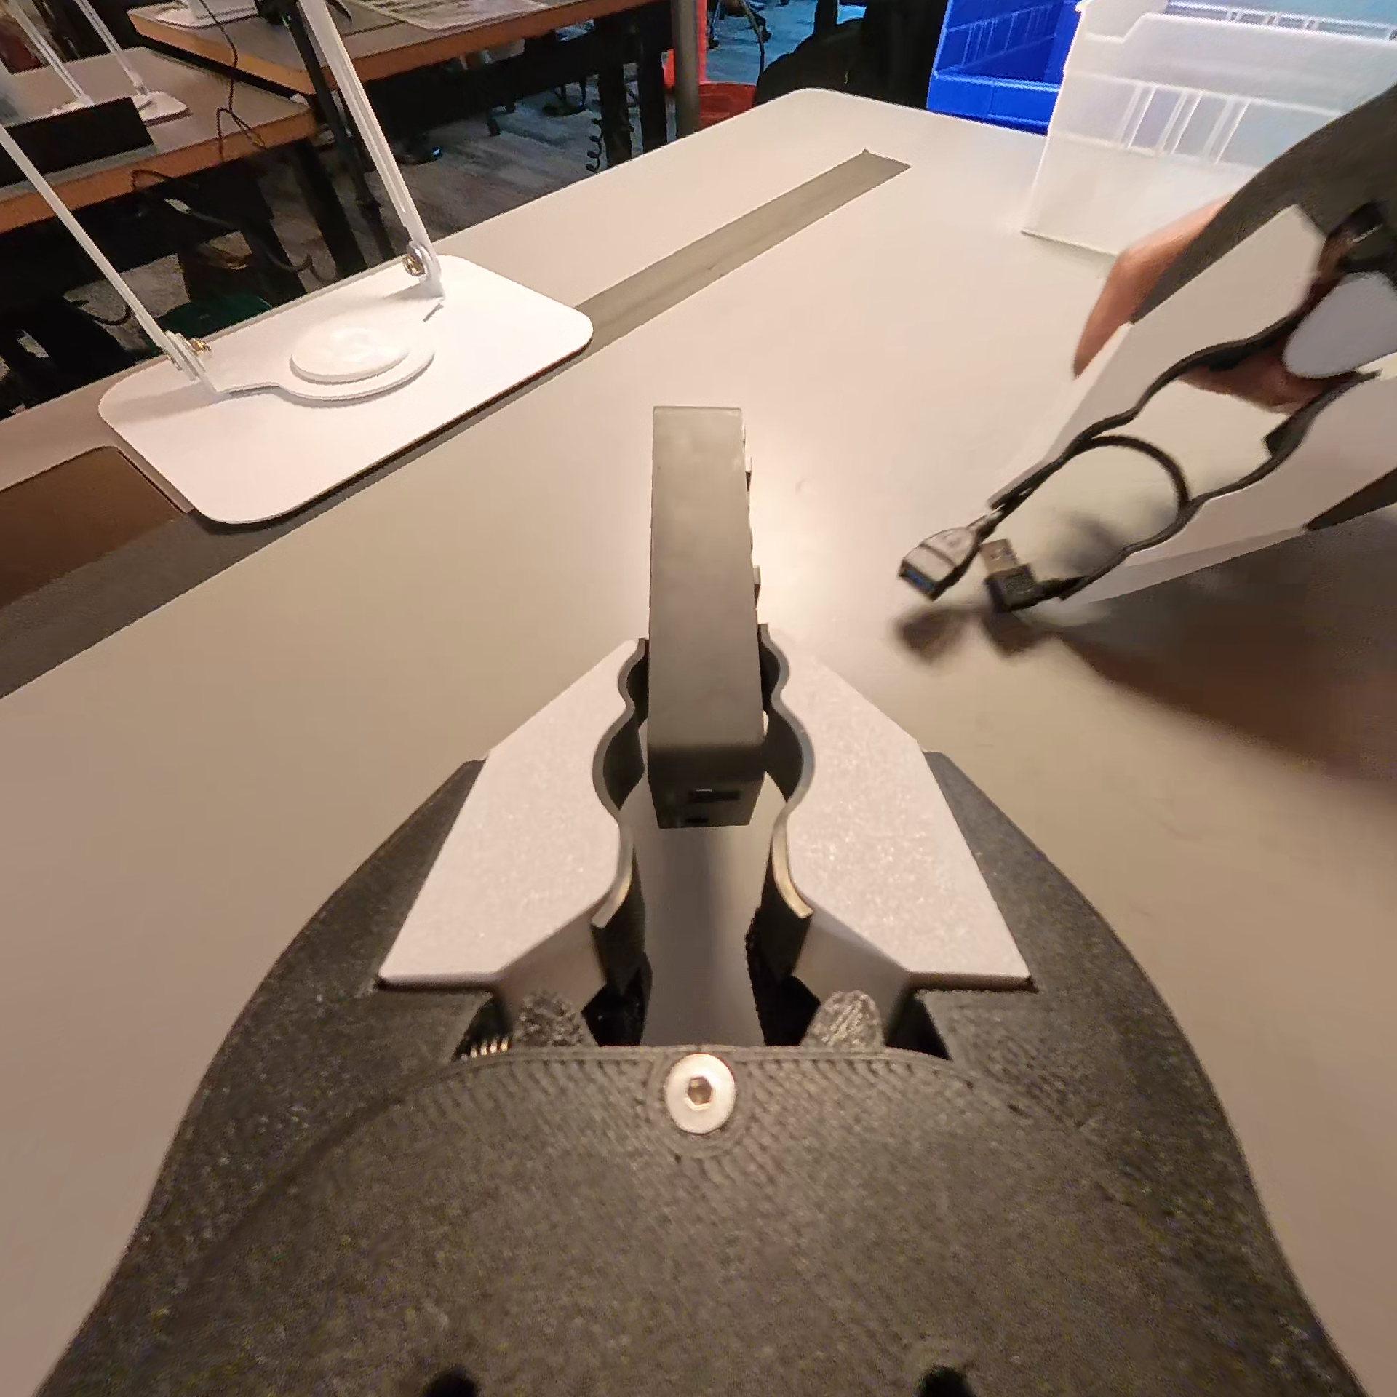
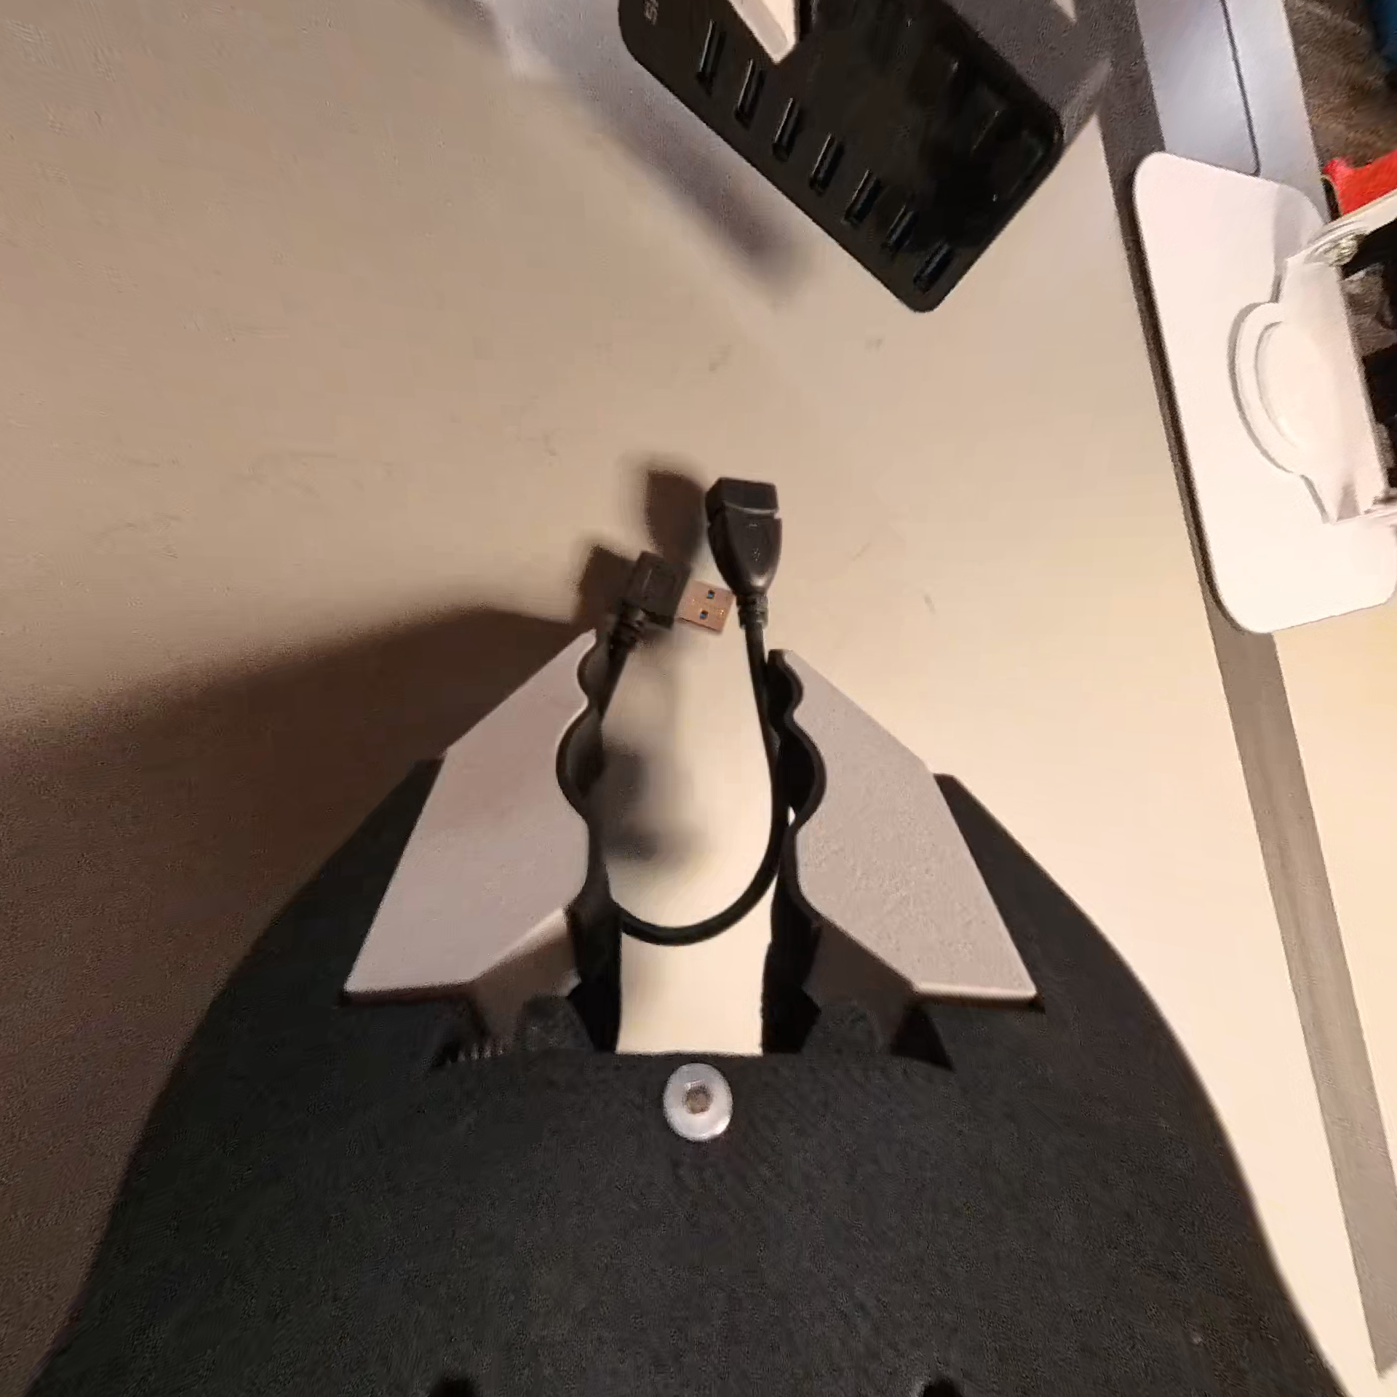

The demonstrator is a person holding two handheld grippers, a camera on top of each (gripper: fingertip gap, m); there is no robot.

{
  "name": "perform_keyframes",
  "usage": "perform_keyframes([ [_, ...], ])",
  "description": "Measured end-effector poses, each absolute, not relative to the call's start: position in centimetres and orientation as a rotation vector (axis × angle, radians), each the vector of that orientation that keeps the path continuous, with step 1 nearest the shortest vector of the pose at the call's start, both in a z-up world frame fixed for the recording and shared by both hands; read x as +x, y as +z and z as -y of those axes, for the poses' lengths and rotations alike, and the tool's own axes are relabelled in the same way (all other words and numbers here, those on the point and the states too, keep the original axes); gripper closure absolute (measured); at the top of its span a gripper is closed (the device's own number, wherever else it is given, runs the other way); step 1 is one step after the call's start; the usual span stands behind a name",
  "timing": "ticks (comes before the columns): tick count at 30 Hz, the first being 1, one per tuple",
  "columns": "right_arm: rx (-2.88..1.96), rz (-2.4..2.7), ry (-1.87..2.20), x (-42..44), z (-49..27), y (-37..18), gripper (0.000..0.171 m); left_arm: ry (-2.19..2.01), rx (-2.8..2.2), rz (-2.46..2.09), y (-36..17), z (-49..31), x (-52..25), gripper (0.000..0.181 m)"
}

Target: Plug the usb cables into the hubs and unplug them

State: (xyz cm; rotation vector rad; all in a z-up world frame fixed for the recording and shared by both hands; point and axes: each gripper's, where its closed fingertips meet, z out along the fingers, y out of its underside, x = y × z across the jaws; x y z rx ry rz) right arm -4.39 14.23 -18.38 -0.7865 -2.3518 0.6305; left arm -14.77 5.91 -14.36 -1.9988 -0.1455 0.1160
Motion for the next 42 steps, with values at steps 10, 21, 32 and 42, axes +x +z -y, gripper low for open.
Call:
perform_keyframes([
  [10, -0.901, 2.03, 0.48, 6.6, -23.9, -8.6, 0.13, 0.122, -2.009, 0.137, -14.8, -6.2, -14.5, 0.152],
  [21, -1.266, 1.917, 0.521, 21.5, -41.2, -7.3, 0.129, 0.133, -2.005, 0.121, -14.8, -6.8, -13.4, 0.152],
  [32, -1.248, 2.046, 0.36, 19.4, -42.7, -11.6, 0.119, 0.119, -1.998, 0.098, -14.5, -6.8, -11.9, 0.152],
  [42, -1.063, 1.827, 0.323, 13.8, -35.7, -4.6, 0.12, -0.076, -1.92, 0.085, -13.2, -7.8, -9.2, 0.152],
])
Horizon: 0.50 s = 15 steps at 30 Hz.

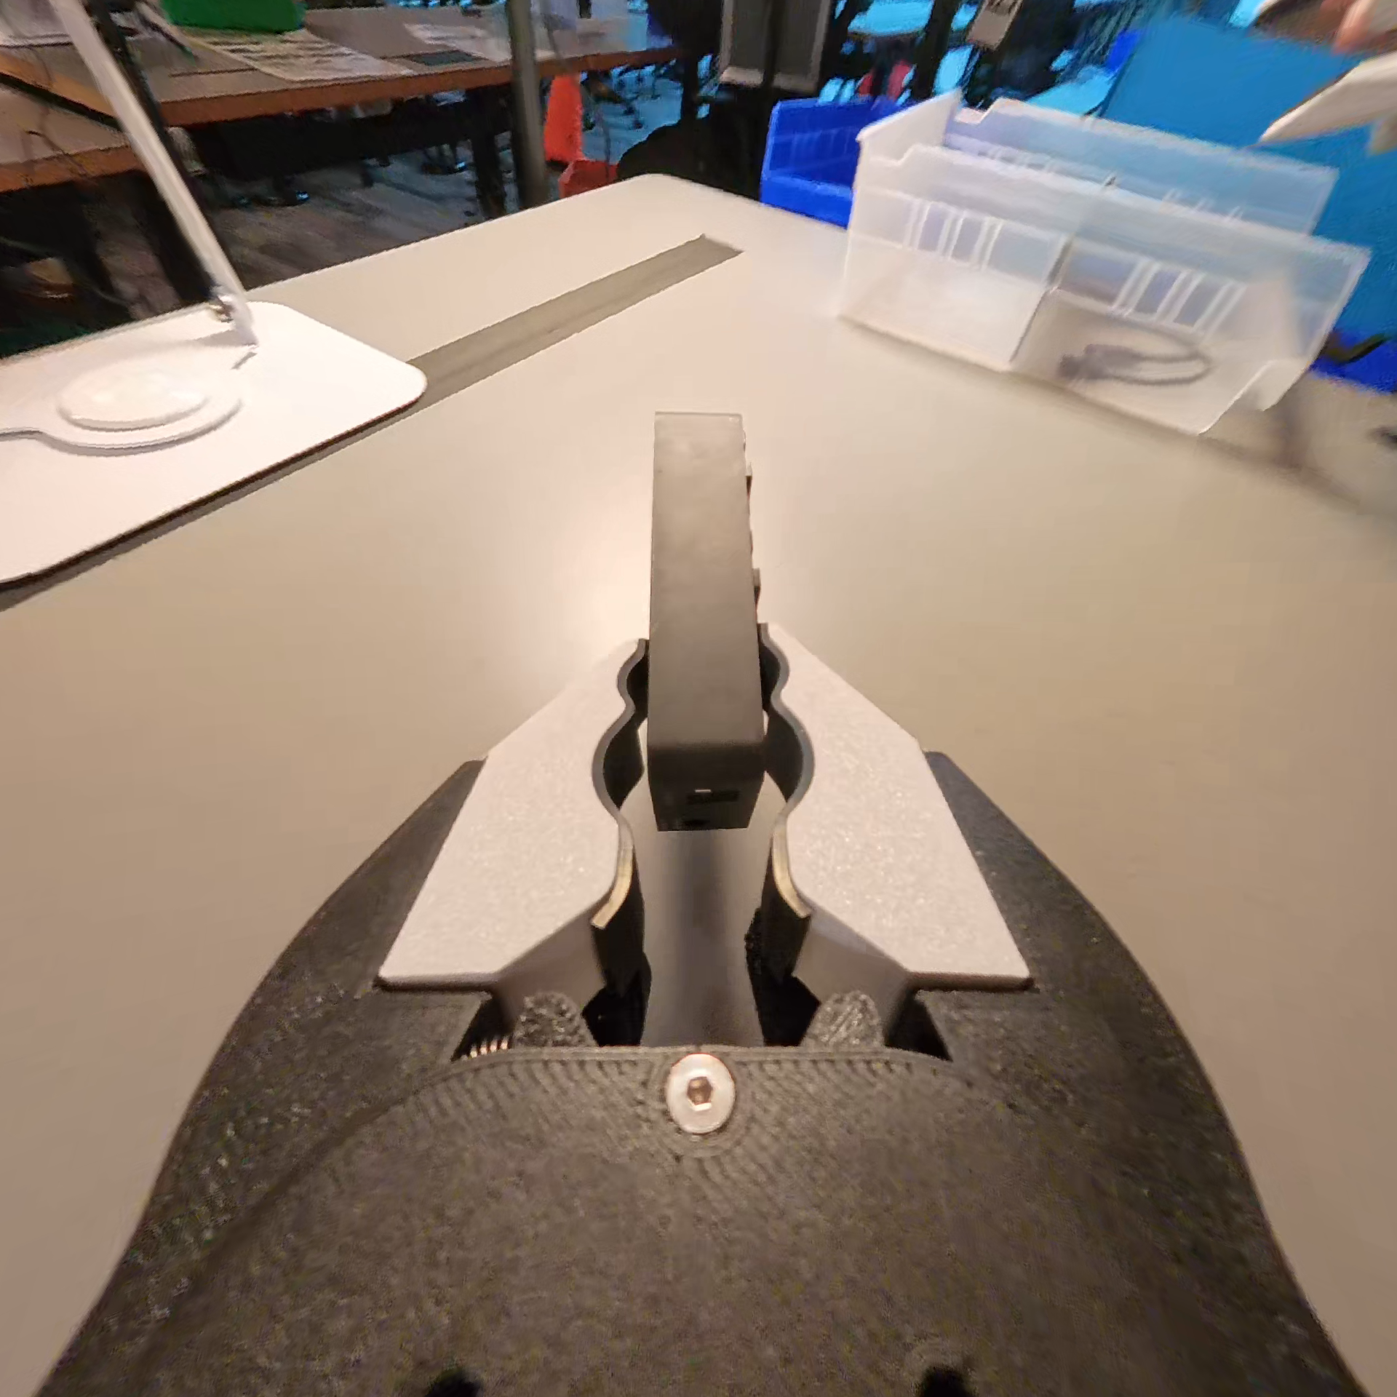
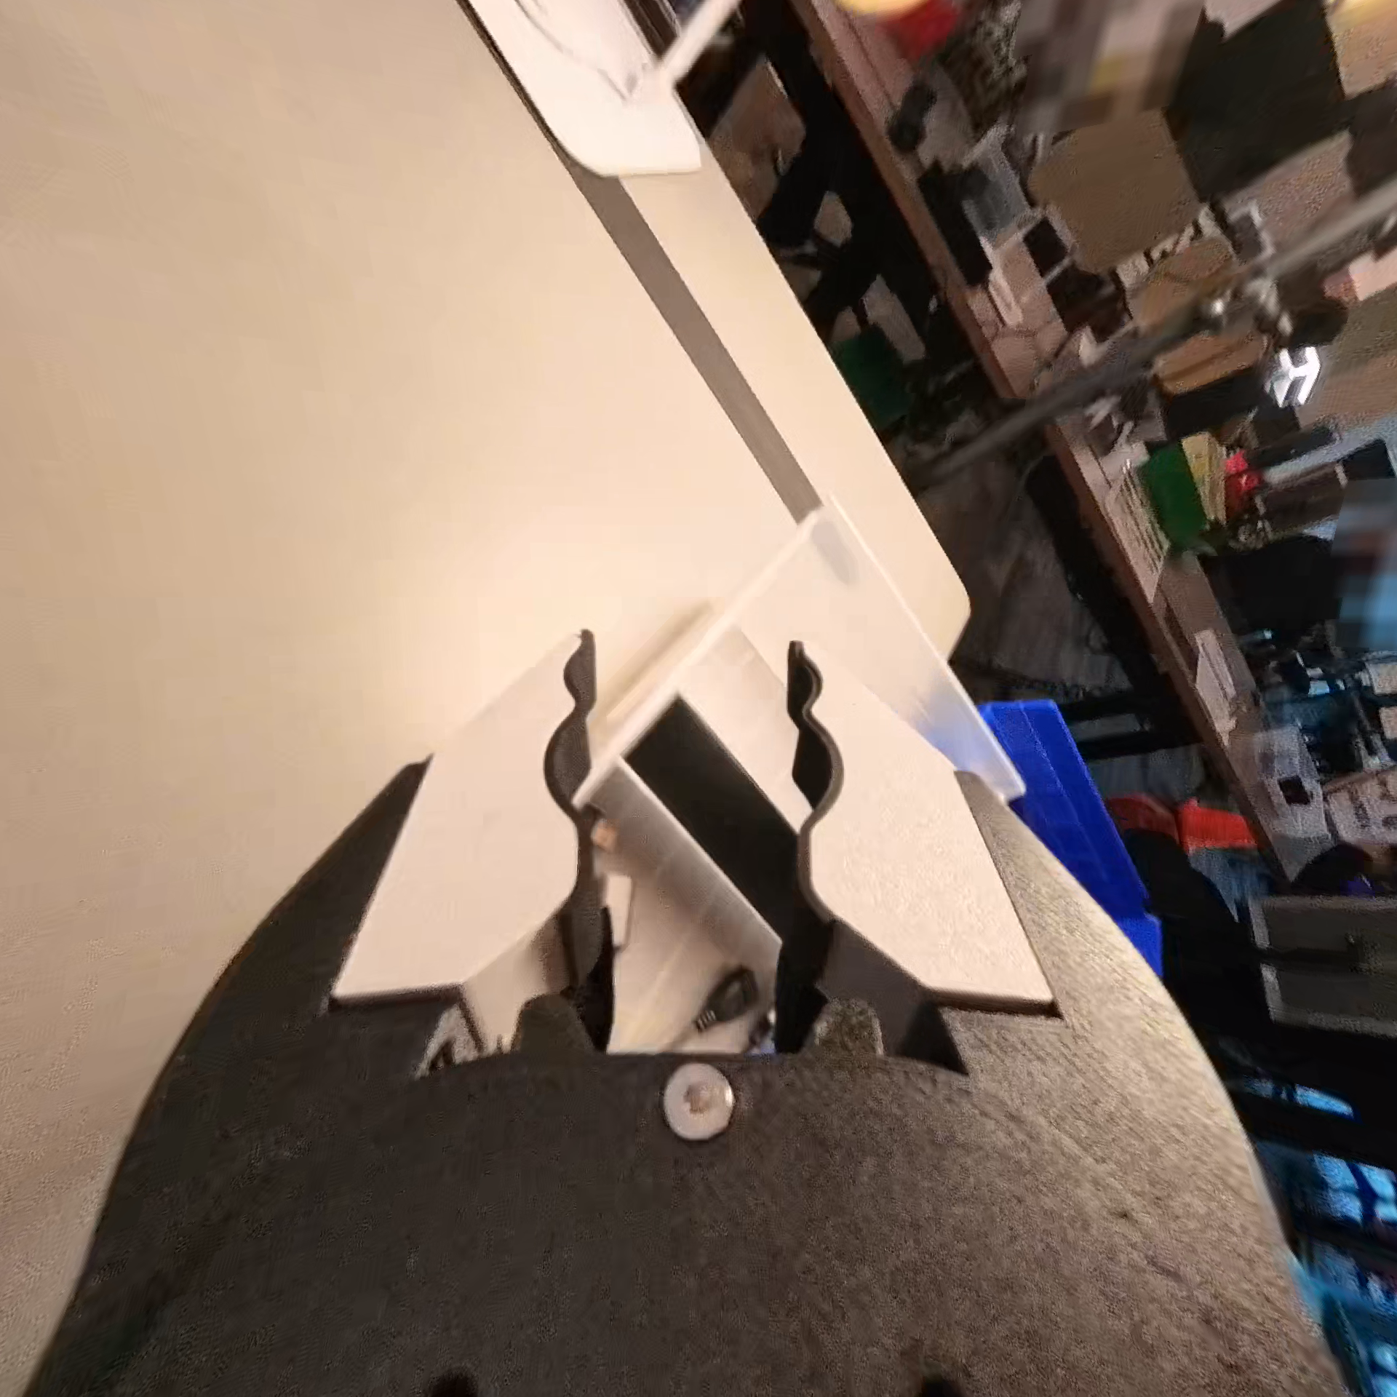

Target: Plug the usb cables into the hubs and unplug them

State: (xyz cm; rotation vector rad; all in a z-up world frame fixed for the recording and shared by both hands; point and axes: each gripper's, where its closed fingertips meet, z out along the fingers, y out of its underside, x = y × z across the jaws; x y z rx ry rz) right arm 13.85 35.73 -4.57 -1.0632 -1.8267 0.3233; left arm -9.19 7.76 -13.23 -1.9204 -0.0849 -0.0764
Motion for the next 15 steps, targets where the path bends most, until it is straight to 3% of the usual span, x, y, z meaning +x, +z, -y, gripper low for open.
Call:
perform_keyframes([
  [7, -0.774, 2.017, 0.722, 4.3, -18.6, -7.2, 0.117, -0.465, -1.772, 0.068, -11.4, -8.0, -6.1, 0.152],
  [15, -0.185, 1.927, 0.405, -3.7, -10.6, -11.0, 0.101, -0.63, -1.84, 0.174, -12.6, -7.8, -5.9, 0.151],
])
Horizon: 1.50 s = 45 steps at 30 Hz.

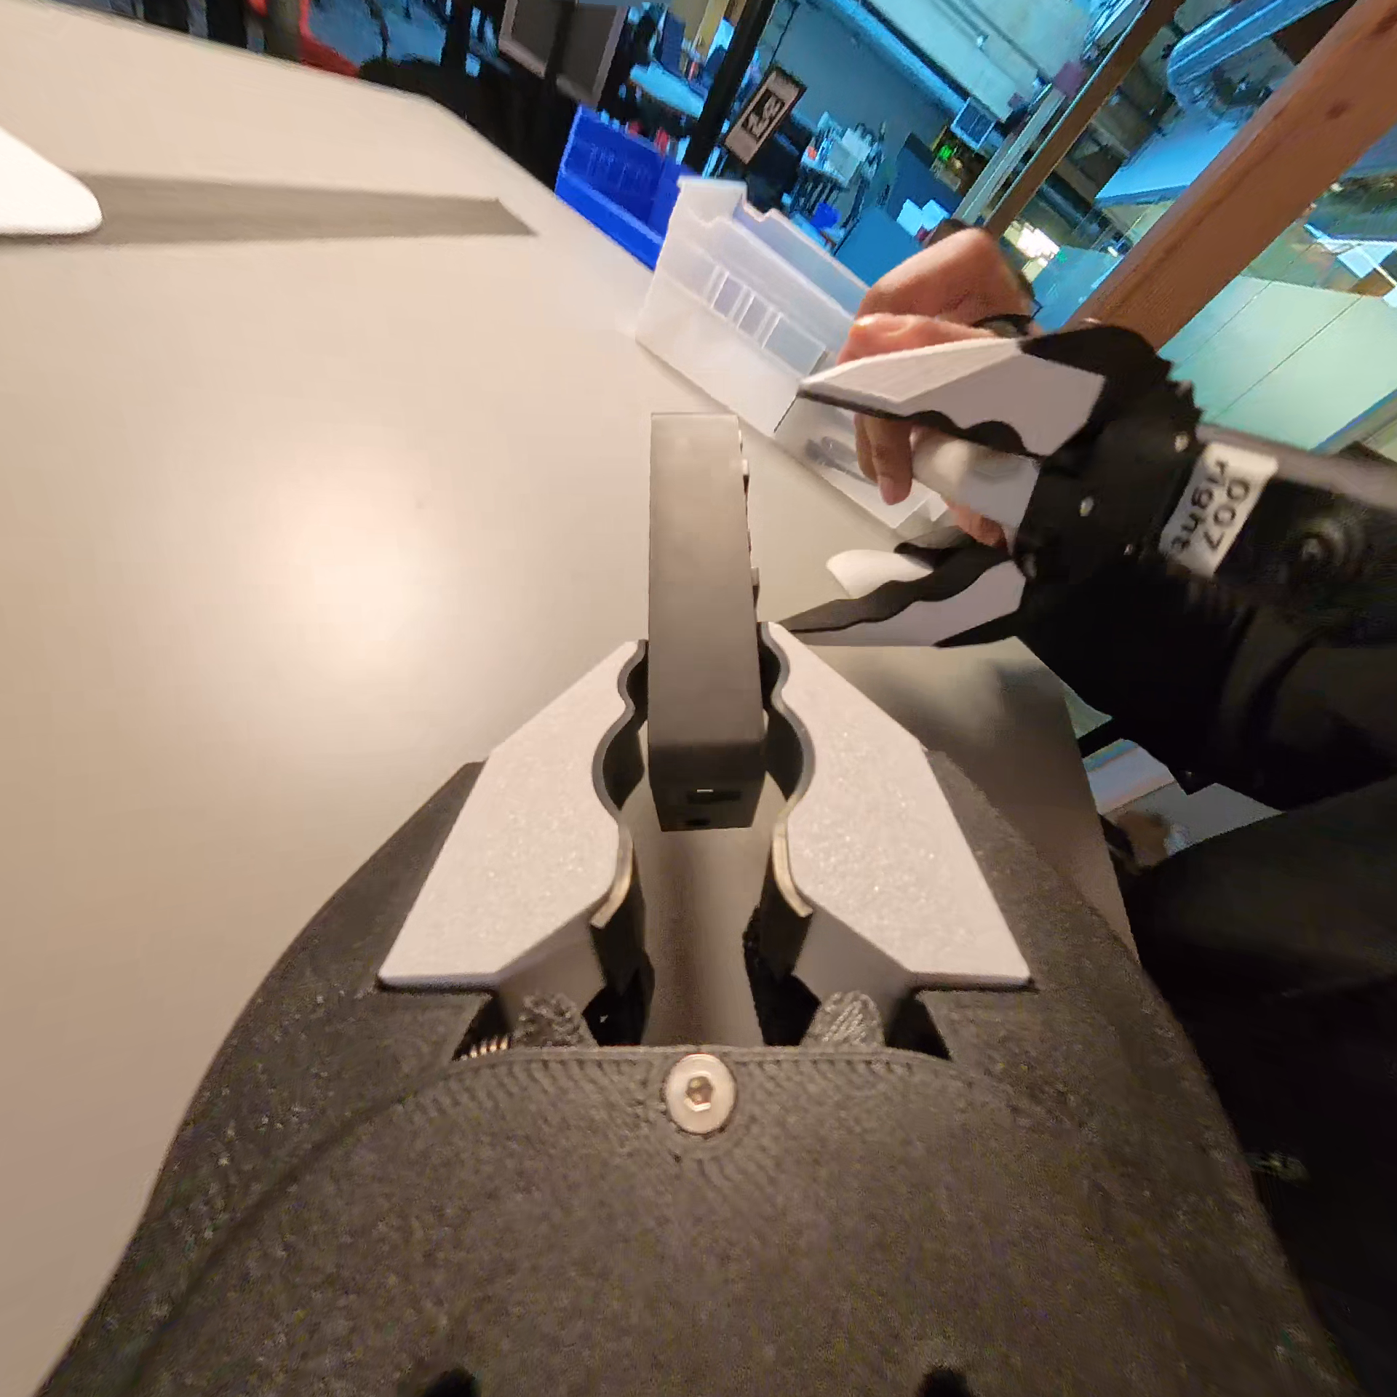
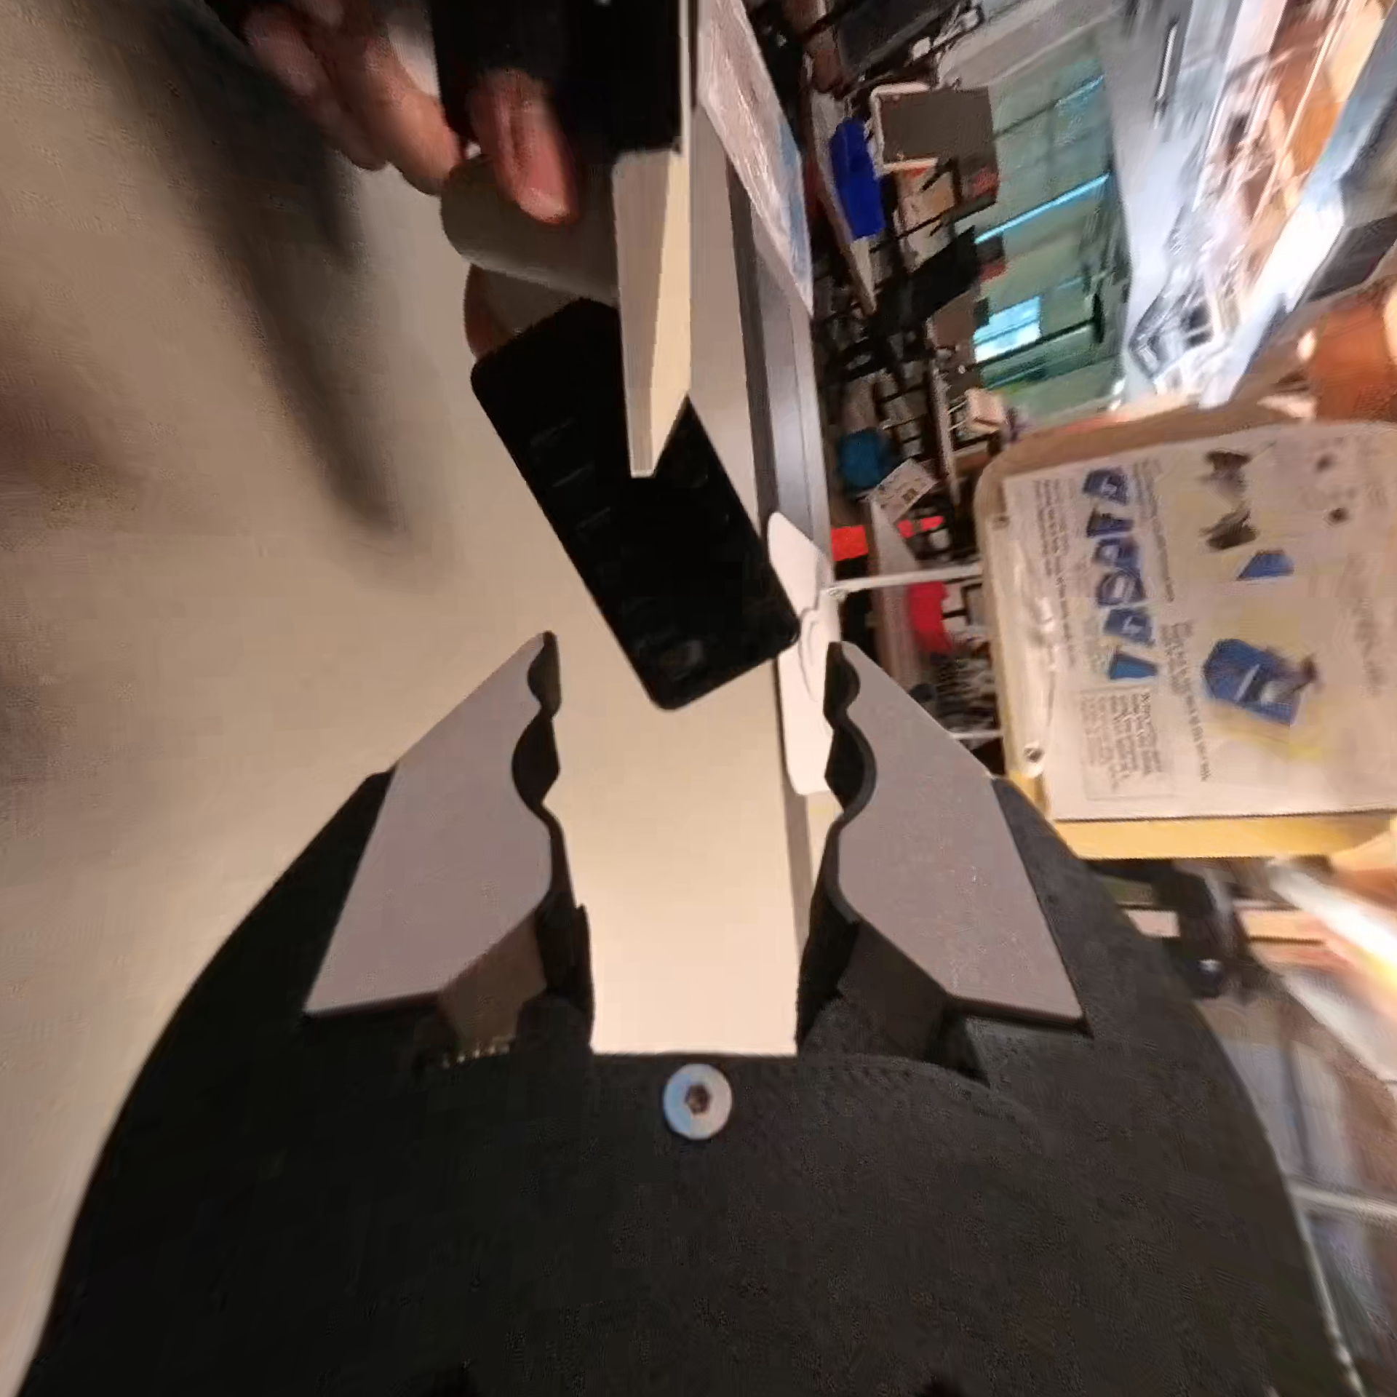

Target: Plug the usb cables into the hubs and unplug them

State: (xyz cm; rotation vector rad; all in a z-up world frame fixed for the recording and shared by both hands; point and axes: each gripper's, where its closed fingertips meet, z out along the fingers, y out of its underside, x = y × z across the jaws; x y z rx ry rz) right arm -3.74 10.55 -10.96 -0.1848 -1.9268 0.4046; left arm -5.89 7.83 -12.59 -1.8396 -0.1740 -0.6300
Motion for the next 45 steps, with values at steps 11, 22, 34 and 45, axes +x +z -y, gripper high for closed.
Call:
perform_keyframes([
  [11, 0.092, 1.902, 0.007, -6.3, -9.3, -15.1, 0.106, -0.698, -1.937, 0.108, -14.4, -8.1, -3.6, 0.151],
  [22, -0.1, 1.804, -0.09, -3.1, -17.7, -8.6, 0.11, -0.596, -1.563, 0.108, -7.8, -7.7, -5.7, 0.135],
  [34, -0.783, 2.138, -0.186, 6.7, -48.0, -4.9, 0.11, -0.571, -1.696, 0.108, -10.9, -8.9, -5.1, 0.136],
  [45, -0.862, 2.574, -0.32, 8.0, -52.6, -16.3, 0.11, -0.586, -1.669, 0.149, -10.7, -8.8, -6.0, 0.137],
])
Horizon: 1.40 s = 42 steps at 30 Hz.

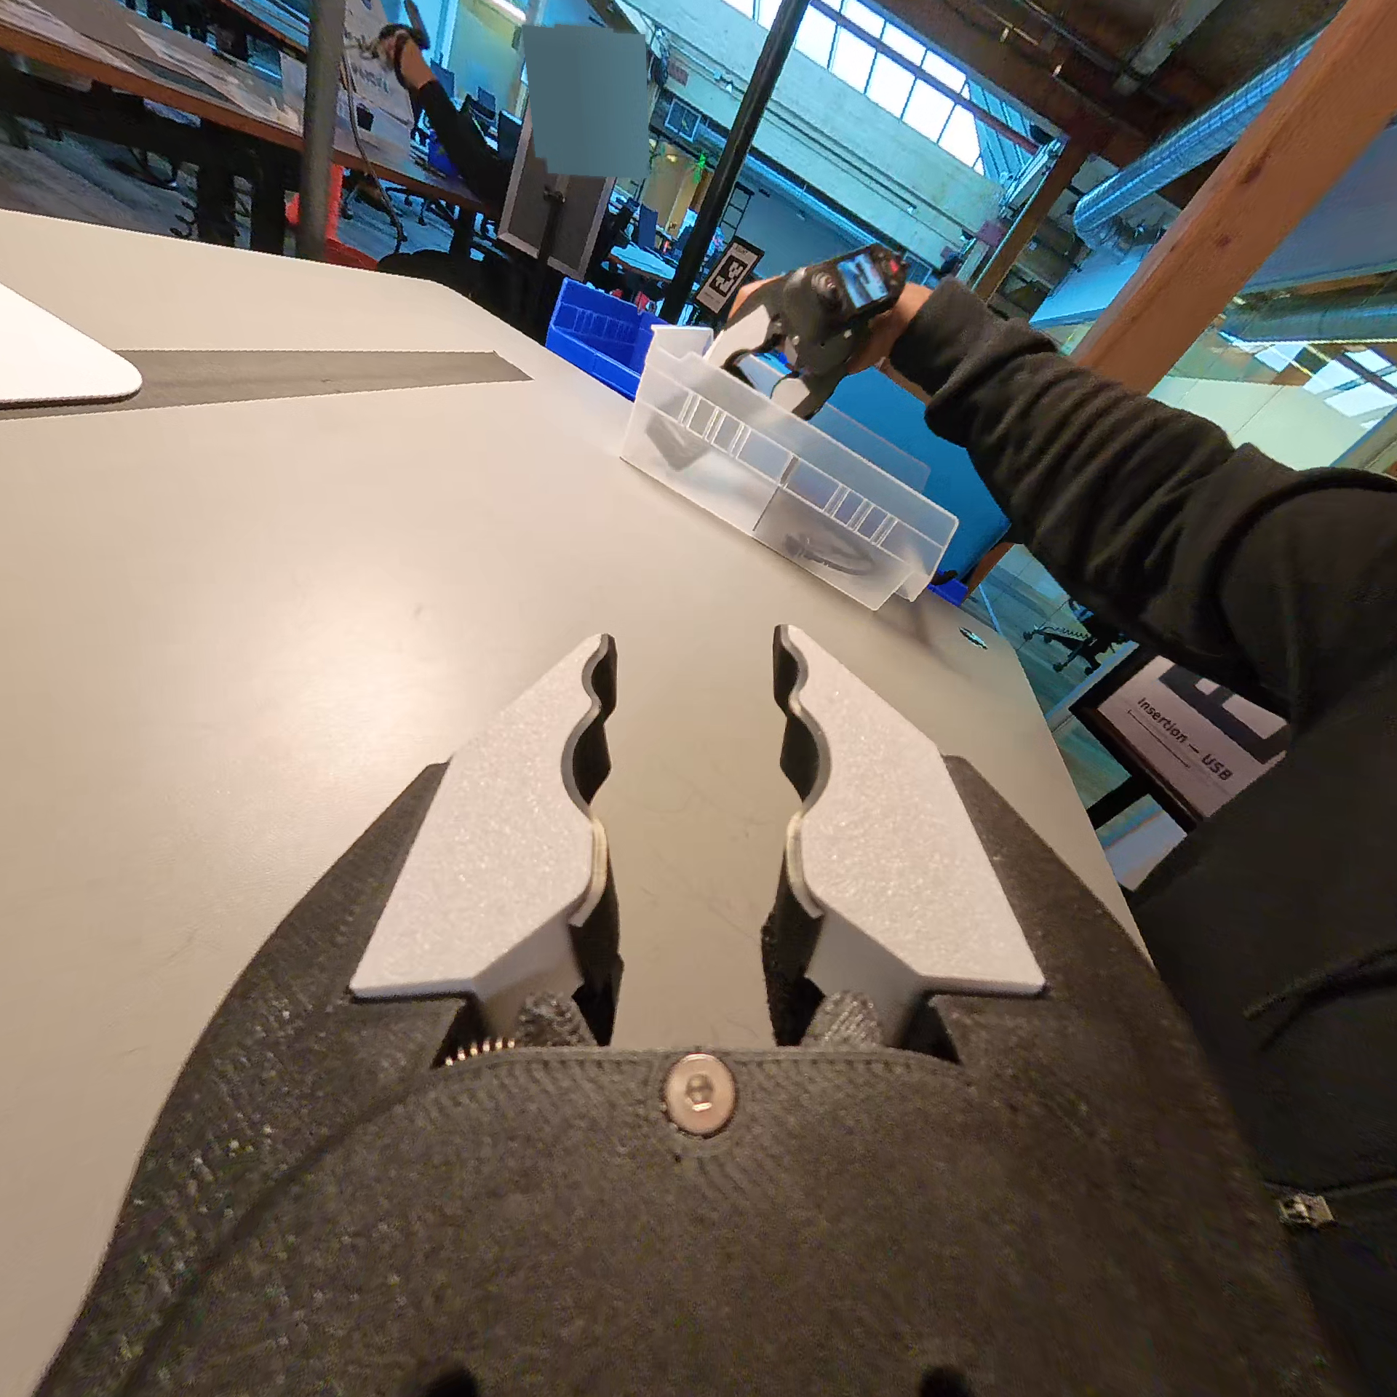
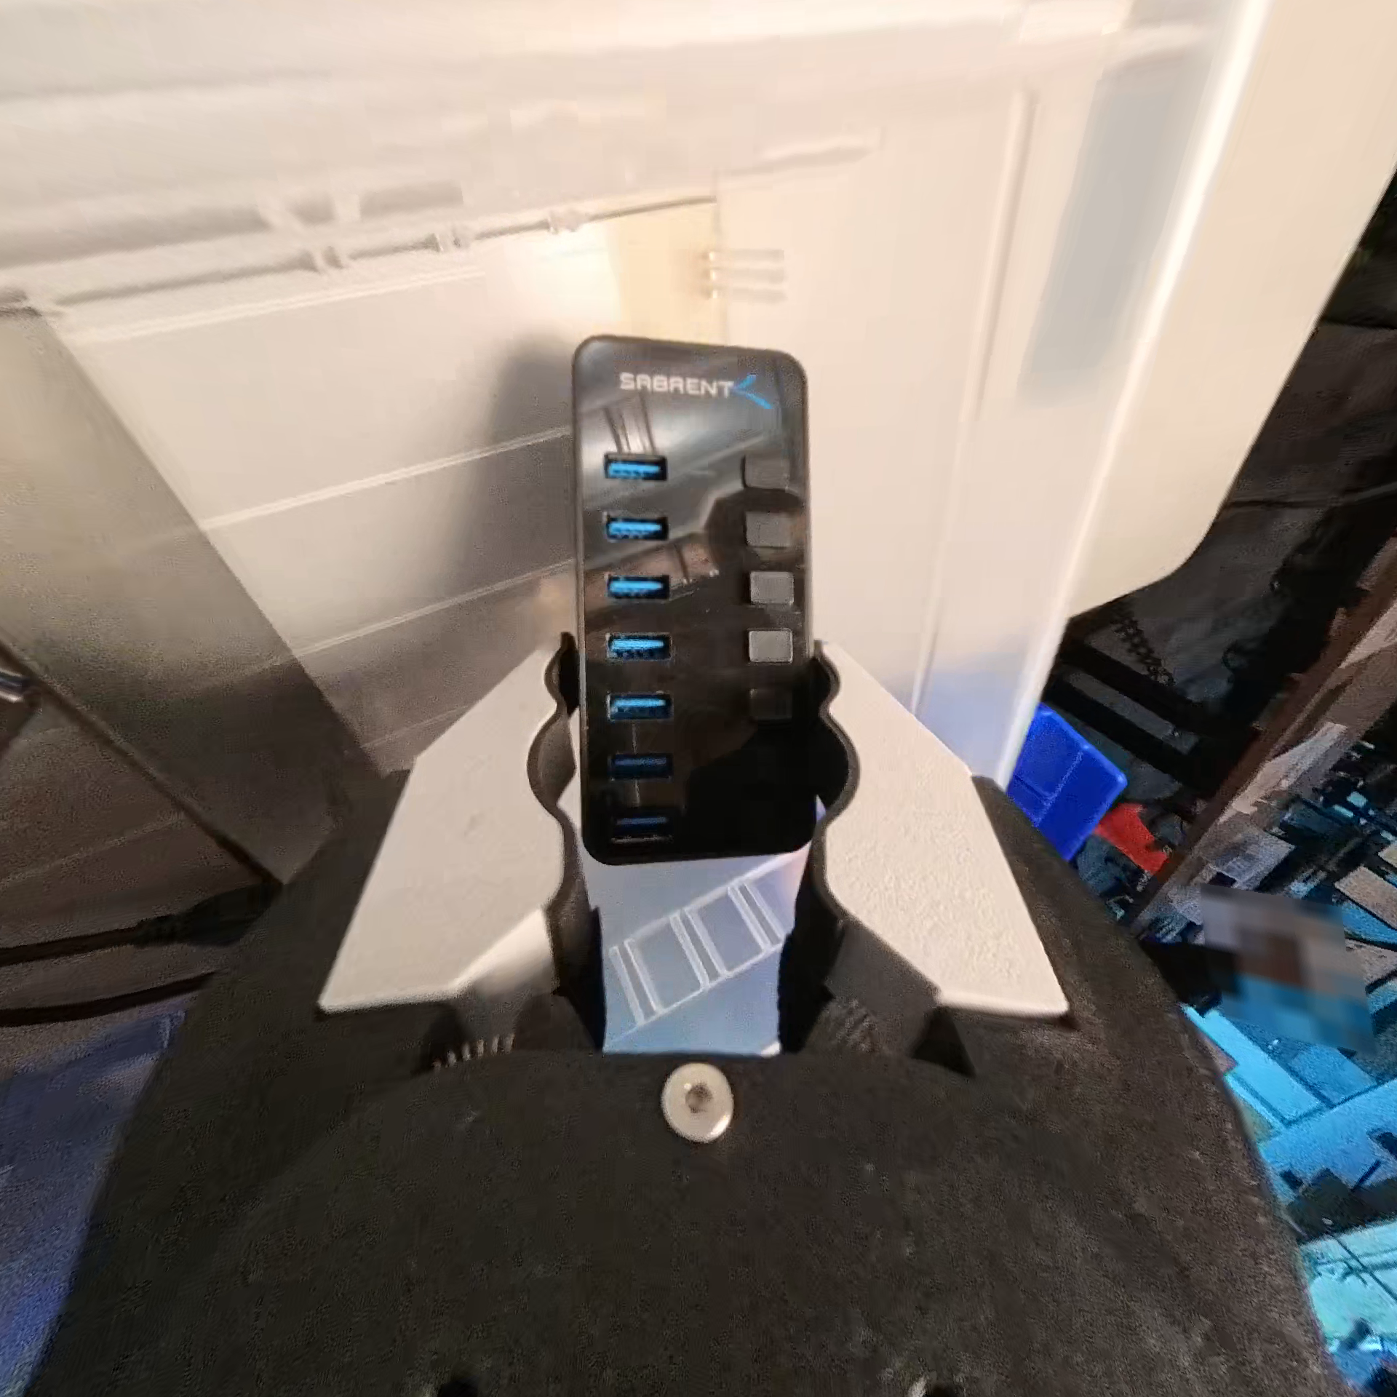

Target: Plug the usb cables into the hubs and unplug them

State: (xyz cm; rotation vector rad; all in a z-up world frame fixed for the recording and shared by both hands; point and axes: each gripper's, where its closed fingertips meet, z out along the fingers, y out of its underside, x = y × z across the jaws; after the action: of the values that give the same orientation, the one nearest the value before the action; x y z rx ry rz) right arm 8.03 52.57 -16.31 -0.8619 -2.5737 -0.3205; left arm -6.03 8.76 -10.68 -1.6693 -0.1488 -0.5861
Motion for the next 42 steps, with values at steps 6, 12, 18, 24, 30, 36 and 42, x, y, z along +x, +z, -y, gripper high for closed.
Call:
perform_keyframes([
  [6, -0.876, 2.707, -0.443, 8.5, -53.7, -19.0, 0.11, -0.589, -1.675, 0.138, -10.7, -8.8, -5.8, 0.137],
  [12, -0.88, 2.622, -0.524, 7.8, -55.0, -18.5, 0.109, -0.594, -1.69, 0.122, -10.9, -8.8, -5.4, 0.137],
  [18, -0.903, 2.497, -0.552, 8.4, -55.9, -16.1, 0.097, -0.587, -1.709, 0.098, -11.0, -8.9, -4.7, 0.137],
  [24, -0.92, 2.131, -0.33, 5.9, -52.1, -6.6, 0.103, -0.537, -1.739, 0.075, -11.2, -9.0, -4.4, 0.137],
  [30, -1.055, 2.039, 0.185, 2.8, -36.3, -5.0, 0.111, -0.378, -1.809, 0.068, -12.2, -9.4, -4.9, 0.137],
  [36, -1.091, 2.311, 0.785, 3.1, -18.1, -14.6, 0.114, -0.105, -1.909, -0.033, -13.5, -9.2, -5.7, 0.137],
  [42, -1.009, 2.383, 0.958, 3.8, -11.2, -19.9, 0.115, -0.053, -1.943, -0.057, -14.1, -9.1, -6.0, 0.137],
])
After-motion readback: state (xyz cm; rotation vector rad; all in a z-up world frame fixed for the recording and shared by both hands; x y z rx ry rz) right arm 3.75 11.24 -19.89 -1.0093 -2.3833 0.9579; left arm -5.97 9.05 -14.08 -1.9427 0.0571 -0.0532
